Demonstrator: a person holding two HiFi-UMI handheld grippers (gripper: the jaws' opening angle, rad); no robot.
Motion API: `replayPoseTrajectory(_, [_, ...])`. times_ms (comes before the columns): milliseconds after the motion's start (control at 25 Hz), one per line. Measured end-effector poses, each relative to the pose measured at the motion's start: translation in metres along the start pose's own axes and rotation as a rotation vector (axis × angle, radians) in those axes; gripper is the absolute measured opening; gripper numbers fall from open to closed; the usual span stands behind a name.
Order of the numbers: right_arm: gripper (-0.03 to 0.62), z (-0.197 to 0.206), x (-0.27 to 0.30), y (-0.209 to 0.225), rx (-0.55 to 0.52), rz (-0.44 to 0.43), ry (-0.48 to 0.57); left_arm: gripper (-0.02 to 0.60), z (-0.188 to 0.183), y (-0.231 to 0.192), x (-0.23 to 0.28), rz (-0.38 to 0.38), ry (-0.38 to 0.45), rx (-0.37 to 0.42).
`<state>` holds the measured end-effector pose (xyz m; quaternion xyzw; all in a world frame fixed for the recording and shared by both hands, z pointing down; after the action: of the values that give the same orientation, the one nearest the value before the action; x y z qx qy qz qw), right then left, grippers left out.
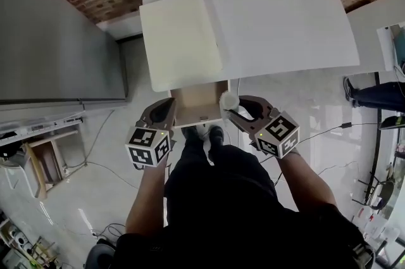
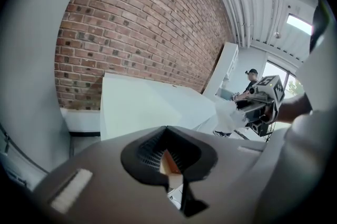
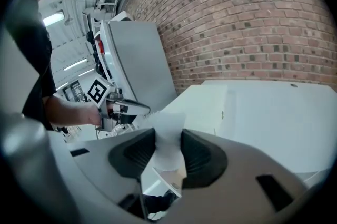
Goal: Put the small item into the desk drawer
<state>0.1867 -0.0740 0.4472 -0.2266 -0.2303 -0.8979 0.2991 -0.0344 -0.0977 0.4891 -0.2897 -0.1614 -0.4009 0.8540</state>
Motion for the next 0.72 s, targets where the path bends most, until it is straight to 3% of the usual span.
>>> replayPoseTrajectory(200, [0.144, 0.031, 0.028, 0.003, -0.100, -0.064, -0.106, 0.012, 0.009, -0.009, 0.012, -0.069, 0.013, -0.038])
replayPoseTrajectory(440, [0.145, 0.073, 0.066, 0.014, -0.125, -0.150, -0.188, 0.012, 0.040, -0.010, 0.025, -0.113, -0.031, -0.026])
replayPoseTrajectory(720, [0.144, 0.107, 0.108, 0.024, -0.158, -0.205, -0.273, 0.011, 0.087, -0.021, 0.029, -0.175, -0.034, -0.141])
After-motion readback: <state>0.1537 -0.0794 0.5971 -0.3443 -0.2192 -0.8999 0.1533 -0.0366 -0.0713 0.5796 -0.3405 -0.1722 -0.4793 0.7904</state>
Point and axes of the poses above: the fingertips, and each gripper's own axes: x forward along the fingers, y to its right, z out of its underside, the point moved 6 cm from there along -x, backward along the fingers
